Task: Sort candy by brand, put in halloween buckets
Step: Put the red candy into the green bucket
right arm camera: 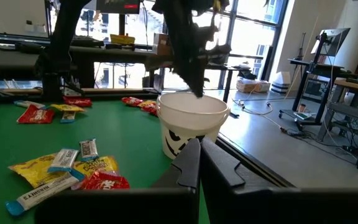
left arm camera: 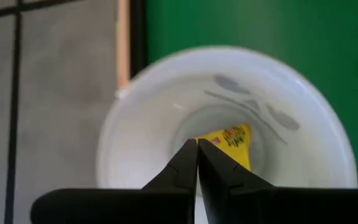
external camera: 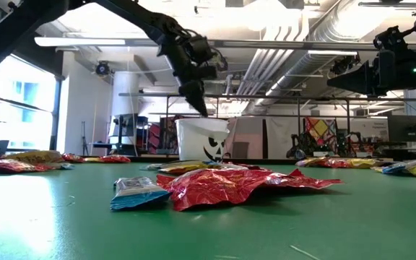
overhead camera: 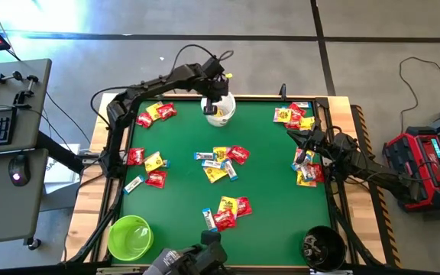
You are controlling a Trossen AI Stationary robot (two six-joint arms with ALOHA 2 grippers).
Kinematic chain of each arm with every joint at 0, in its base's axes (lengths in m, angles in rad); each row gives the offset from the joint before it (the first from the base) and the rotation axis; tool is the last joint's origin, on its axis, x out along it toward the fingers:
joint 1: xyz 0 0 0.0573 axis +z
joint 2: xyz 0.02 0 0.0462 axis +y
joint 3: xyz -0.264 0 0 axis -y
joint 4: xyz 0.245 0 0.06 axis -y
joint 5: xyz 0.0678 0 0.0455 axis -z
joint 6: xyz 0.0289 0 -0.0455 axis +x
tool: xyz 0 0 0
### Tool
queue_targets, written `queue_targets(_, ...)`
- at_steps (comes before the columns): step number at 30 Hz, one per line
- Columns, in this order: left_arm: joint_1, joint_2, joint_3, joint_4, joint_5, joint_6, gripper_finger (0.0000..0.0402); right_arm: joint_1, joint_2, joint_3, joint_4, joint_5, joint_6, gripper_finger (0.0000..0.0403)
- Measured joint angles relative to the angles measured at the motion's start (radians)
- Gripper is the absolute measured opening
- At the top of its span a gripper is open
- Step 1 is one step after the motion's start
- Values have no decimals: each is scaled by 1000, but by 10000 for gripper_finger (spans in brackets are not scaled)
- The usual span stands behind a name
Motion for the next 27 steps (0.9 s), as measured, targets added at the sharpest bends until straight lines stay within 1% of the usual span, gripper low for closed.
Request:
queue_targets(3, 0, -20, -6, 27, 38, -35, 1, 0, 0, 0, 0, 0, 0, 0)
queue_targets(5, -2, -40, -43, 95, 89, -74, 1, 0, 0, 0, 0, 0, 0, 0)
queue_targets(7, -7, -63, -93, 181, 115, -110, 0, 0, 0, 0, 0, 0, 0, 0)
queue_targets(11, -20, -122, -211, 364, 107, -150, 0, 0, 0, 0, 0, 0, 0, 0)
queue_targets(16, -43, -220, -364, 532, 105, -205, 0, 0, 0, 0, 0, 0, 0, 0)
queue_targets(22, -73, -355, -551, 667, 102, -229, 0, 0, 0, 0, 0, 3, 0, 0)
queue_targets(27, -102, -455, -682, 736, 101, -252, 0, 0, 0, 0, 13, 69, -22, 0)
